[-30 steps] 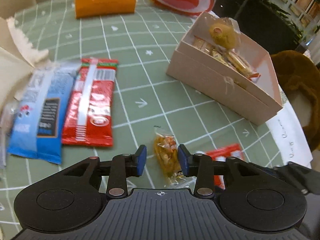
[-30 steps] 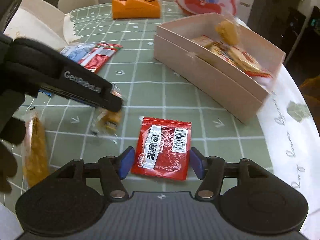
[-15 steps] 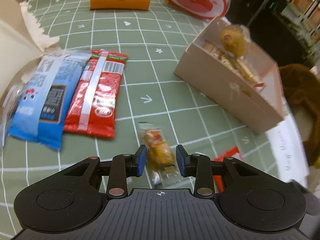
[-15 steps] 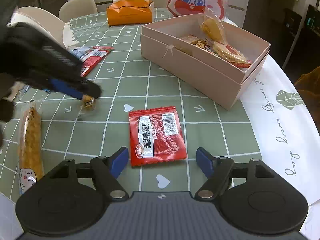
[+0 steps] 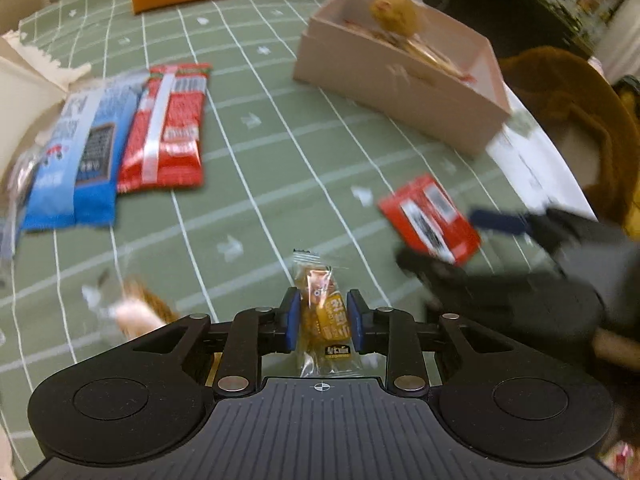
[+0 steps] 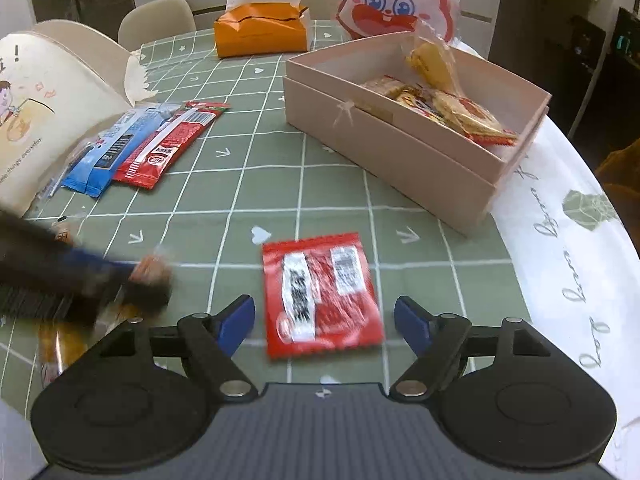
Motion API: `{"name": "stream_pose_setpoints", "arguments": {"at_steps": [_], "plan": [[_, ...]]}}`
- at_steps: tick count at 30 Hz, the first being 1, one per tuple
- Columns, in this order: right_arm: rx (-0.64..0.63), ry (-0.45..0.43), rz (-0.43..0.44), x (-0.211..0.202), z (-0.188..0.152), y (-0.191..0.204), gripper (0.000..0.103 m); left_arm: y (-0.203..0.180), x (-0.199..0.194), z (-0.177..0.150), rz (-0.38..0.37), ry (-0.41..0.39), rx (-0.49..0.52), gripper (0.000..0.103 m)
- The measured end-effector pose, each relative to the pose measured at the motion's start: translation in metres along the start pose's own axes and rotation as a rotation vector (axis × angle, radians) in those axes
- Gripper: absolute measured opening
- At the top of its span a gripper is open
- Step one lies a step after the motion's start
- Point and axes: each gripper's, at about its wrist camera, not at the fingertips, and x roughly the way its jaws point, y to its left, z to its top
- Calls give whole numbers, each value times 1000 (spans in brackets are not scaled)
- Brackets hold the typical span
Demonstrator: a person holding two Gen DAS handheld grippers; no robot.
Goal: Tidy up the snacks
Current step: 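Carry the candy and red packet over the pink box and open both grippers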
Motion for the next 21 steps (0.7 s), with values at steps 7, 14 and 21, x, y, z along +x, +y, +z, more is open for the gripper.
{"name": "stream_pose_setpoints", "arguments": {"at_steps": [7,14,21], "plan": [[-14,55,-4,-12,4,16,55,-3,-5,-10,-61,21,14,28],[18,13,-29,-72,-2,11,53,-15,-33,-9,-175,-11,65,23],[57,-164,-86,-136,37,-8,53,-28,-91,73,-271,-236,98,23]]}}
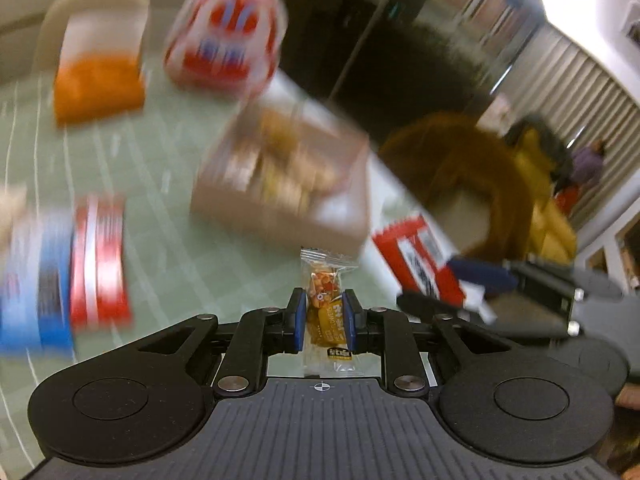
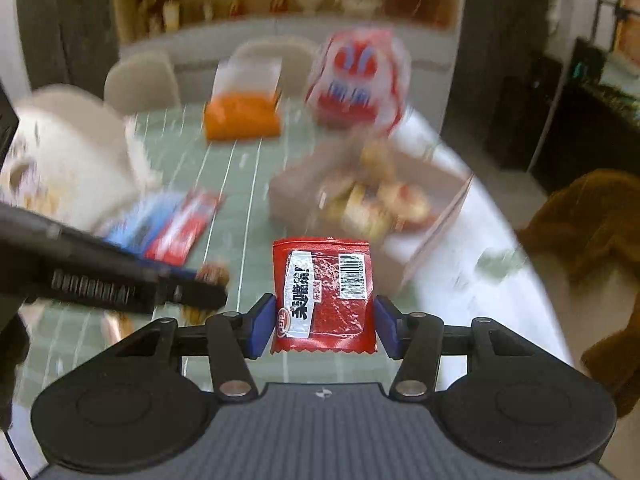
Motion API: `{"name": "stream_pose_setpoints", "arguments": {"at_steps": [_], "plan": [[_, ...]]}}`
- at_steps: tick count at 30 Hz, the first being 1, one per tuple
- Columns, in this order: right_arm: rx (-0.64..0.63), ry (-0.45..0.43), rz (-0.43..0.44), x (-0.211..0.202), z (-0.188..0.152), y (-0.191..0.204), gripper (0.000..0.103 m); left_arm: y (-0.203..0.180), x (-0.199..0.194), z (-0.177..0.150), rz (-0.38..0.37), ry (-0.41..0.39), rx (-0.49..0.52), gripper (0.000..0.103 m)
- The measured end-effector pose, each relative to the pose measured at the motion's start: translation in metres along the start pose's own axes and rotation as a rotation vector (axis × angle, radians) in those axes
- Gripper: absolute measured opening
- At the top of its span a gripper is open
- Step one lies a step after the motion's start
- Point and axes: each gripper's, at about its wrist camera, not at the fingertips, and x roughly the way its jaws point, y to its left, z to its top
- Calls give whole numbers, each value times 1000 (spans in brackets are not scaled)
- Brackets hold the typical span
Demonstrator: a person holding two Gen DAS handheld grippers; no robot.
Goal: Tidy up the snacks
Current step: 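Carry the candy and red packet over the pink box and open both grippers, then grasp the red-and-white stick snack with the left gripper while the right gripper grasps the wrapped bread stick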
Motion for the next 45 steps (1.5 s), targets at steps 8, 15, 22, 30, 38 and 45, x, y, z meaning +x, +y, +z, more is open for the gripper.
{"name": "stream_pose_setpoints", "arguments": {"at_steps": [8,15,22,30,38,45], "plan": [[22,-164,-92,5,80,-38,53,-30,-3,117,1,-187,104,24],[42,-94,-101,70,116,-71,67,-28,63,152,101,-97,104,28],[115,-16,-93,93,92,-70,67,6,71,119,103,-5,113,28],[196,85,-54,76,39,-8,69,91,43,20,147,224,12,28],[102,228,106,74,-17,104,69,176,-4,1,262,125,-130,28],[14,310,228,81,-50,150,67,196,31,0,300,77,-207,28]]}}
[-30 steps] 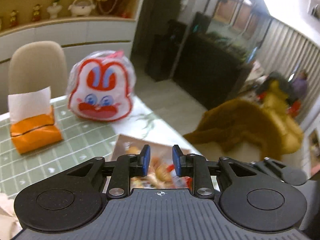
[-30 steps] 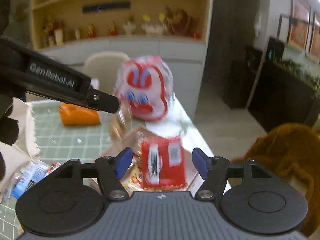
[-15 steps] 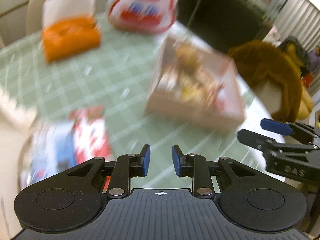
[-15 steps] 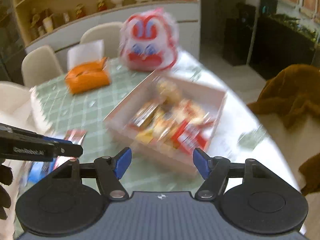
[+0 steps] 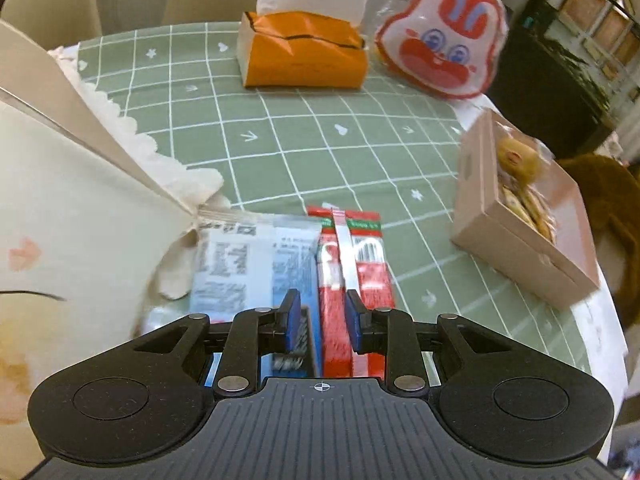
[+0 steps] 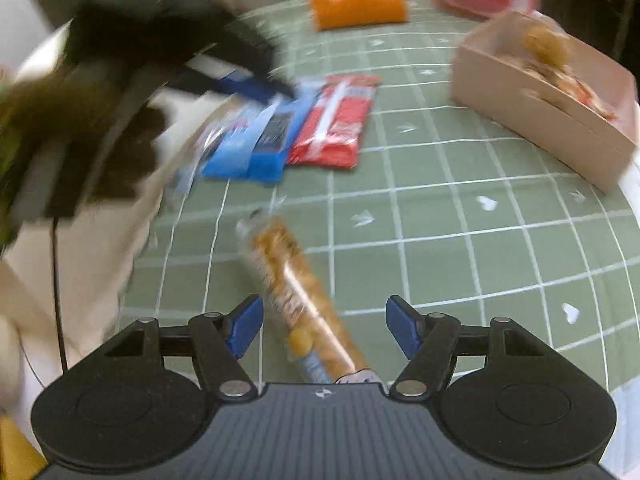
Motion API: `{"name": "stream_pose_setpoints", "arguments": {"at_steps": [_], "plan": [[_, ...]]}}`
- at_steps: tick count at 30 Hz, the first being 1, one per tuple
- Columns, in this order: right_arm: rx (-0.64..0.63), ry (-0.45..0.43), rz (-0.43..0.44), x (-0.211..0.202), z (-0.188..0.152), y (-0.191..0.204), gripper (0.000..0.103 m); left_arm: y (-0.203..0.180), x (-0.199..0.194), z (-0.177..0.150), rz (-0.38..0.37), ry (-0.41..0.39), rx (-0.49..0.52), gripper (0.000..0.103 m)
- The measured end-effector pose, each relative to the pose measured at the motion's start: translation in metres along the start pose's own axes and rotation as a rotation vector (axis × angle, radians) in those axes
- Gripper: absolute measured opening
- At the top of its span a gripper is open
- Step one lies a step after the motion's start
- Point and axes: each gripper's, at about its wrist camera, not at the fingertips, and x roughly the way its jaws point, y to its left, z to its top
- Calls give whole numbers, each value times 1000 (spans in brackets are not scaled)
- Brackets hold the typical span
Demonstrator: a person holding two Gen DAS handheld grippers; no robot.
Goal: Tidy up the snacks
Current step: 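Grasp the red-and-white stick snack with the left gripper while the right gripper grasps the wrapped bread stick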
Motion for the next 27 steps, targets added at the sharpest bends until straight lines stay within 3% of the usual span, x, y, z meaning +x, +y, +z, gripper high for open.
{"name": "stream_pose_setpoints", "arguments": {"at_steps": [2,4,6,11,14,17,22,25,27], "plan": [[-75,16,-55,9,-3,3,64,-9,14,-1,0,10,-23,28],[-59,-1,-54,6,-1,-10,64,-25,31,-1,37,36,33,30],[-10,-21,-70,4,3,-29,63,-40,39,-3,89,30,90,38],[25,-24,-106,4,12,-71,63,-67,51,-4,57,89,174,66],[15,-22,-121,5,14,-80,63,-76,55,-9,124,74,242,70],[13,1,-118,8,12,-84,63,-79,60,-8,210,42,223,73],[-64,8,-153,15,8,-79,67,-73,61,-3,210,17,155,73],[-64,10,-151,15,7,-81,72,-71,54,-11,204,-3,184,61],[-63,10,-152,16,8,-82,75,-70,47,-19,177,3,200,58]]}}
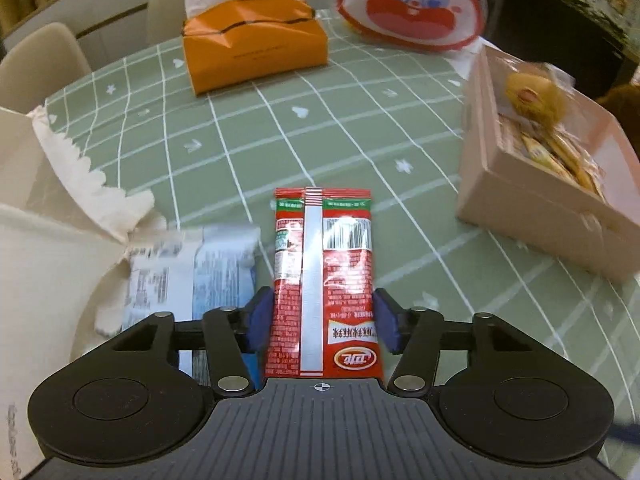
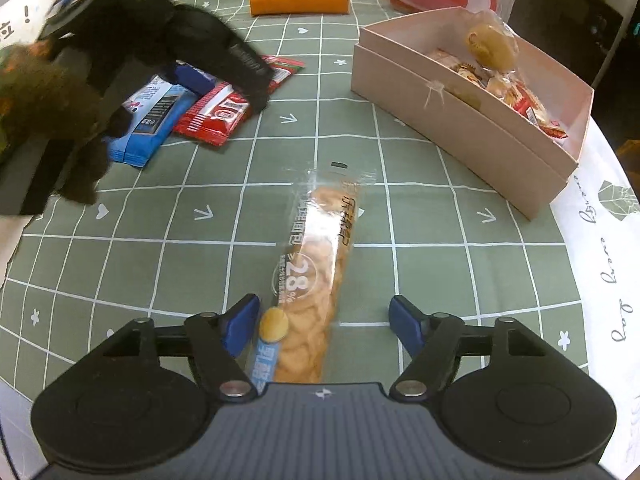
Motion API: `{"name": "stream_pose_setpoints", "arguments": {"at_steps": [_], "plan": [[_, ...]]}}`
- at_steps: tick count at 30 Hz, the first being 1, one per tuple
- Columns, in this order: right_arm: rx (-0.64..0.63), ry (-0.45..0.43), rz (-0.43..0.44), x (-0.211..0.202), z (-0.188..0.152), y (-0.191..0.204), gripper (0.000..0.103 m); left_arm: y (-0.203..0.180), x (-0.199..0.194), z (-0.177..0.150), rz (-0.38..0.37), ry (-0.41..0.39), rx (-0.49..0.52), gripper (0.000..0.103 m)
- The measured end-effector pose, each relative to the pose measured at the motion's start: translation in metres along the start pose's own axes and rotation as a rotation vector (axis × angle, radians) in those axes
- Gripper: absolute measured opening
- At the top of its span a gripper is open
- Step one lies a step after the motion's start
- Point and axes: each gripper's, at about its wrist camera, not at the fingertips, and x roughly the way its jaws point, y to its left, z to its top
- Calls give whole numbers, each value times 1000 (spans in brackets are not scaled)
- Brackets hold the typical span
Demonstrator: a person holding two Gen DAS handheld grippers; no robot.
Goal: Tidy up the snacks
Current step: 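Grasp the red-and-white stick snack with the left gripper while the right gripper grasps the wrapped bread stick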
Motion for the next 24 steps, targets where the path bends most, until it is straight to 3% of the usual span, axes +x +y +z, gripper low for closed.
{"name": "stream_pose_setpoints", "arguments": {"at_steps": [13,24], "plan": [[76,-41,-42,19,5,0,103,22,-58,-79,-186,101,-67,53],[107,-28,-60,21,9,0,103,32,-63,-89,-234,78,-119,55]]}}
